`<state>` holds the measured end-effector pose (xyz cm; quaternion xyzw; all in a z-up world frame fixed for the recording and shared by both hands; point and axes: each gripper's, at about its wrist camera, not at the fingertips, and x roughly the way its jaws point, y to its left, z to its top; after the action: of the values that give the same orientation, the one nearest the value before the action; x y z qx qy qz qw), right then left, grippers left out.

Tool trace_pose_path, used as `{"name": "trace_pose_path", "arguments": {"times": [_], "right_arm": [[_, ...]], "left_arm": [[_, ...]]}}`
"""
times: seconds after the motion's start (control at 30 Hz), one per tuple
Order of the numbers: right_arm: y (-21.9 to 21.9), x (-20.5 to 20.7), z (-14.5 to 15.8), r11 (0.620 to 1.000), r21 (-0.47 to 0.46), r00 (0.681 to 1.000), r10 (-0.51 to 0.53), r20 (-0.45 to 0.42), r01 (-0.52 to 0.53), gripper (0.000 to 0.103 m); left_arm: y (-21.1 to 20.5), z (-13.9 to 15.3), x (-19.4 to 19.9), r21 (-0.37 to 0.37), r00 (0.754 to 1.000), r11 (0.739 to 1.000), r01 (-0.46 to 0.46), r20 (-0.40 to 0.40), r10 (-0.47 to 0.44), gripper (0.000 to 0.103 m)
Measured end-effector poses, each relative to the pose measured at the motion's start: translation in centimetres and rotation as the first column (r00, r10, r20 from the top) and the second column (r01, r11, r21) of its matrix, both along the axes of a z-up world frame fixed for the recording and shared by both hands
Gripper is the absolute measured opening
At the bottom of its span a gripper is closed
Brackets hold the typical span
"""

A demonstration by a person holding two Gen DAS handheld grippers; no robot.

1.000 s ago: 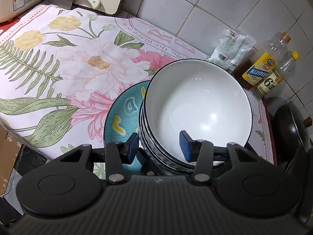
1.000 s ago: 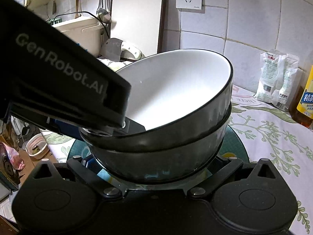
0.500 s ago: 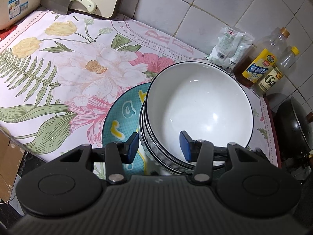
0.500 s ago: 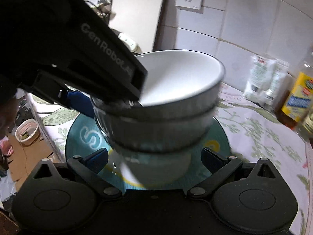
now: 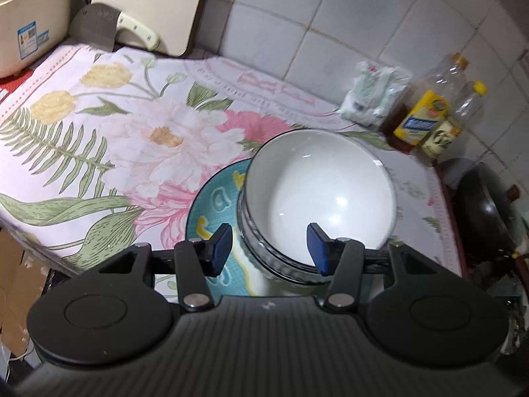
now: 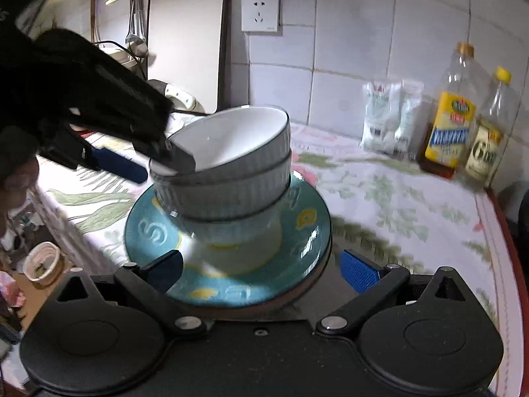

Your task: Organize plates and bowls

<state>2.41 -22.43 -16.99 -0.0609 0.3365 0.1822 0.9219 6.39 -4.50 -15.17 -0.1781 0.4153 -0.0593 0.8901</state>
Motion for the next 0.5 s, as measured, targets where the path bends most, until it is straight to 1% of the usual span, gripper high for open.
{"name": "trace_pose_path", "arguments": {"times": [0.1, 0.2, 0.3, 0.4, 0.5], "right_arm": [[-1.2, -1.1, 0.0, 0.999, 0.027, 0.999, -0.038, -0.030, 0.038, 0.102], [-1.9, -2.4, 1.1, 0.998, 0.014, 0.998, -0.057, -0.013, 0.057, 0.102], [-2.8, -3.3, 2.4, 0.995, 0.045, 0.996, -0.091, -0.017, 0.092, 0.102], [-3.4, -4.2, 3.4, 0.987, 0.089, 0.991, -0.132, -0.033, 0.135, 0.102], [-3.8, -5.5, 4.8, 0.981, 0.101, 0.986, -0.165, -0.028, 0.167, 0.102]], "left_arm": [[-0.2, 1.1, -1.0, 0.022, 1.000, 1.000, 0.009, 0.009, -0.009, 0.049], [-0.5, 2.6, -2.5, 0.060, 0.999, 0.998, 0.031, 0.025, -0.033, 0.050], [-0.4, 4.2, -4.3, 0.094, 0.999, 0.996, 0.011, 0.044, -0.015, 0.052], [-0.3, 5.7, -6.0, 0.097, 0.998, 0.995, -0.006, 0.063, -0.001, 0.056], [-0.5, 6.8, -7.6, 0.104, 0.998, 0.995, 0.012, 0.066, -0.019, 0.058]]}}
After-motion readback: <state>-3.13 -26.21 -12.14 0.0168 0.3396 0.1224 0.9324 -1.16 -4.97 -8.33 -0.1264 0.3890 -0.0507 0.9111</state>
